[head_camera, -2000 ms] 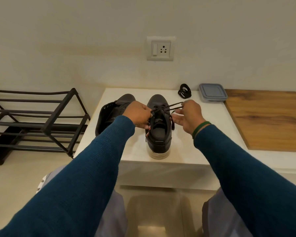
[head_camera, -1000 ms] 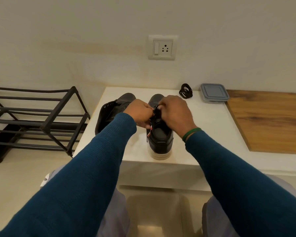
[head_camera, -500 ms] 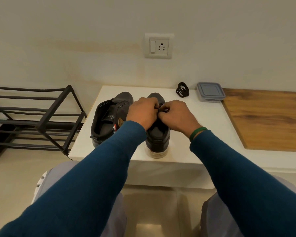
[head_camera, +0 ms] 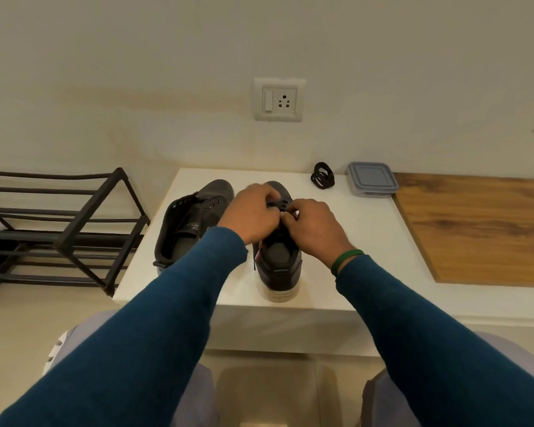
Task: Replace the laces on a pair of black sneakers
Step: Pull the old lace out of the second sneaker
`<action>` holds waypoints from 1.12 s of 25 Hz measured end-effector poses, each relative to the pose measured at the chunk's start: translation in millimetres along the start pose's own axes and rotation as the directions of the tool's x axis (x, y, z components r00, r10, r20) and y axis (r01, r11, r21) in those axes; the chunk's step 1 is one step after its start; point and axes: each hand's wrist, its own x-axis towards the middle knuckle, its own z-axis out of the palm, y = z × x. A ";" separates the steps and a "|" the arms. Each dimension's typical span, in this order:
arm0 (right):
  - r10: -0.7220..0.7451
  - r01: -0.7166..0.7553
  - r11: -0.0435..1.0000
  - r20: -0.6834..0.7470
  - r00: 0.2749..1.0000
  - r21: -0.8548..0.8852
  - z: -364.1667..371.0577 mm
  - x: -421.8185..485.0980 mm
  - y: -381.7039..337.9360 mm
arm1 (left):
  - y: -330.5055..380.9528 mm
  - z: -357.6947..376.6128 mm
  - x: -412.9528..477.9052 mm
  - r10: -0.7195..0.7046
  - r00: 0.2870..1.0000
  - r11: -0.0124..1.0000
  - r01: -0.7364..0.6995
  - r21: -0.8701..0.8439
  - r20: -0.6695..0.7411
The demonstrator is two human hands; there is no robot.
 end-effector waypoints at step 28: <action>0.026 -0.035 0.990 0.061 0.998 0.137 -0.5 6.1 7.5 | -7.6 -20.7 -0.5 -0.267 0.936 0.963 0.253 -0.088 -0.228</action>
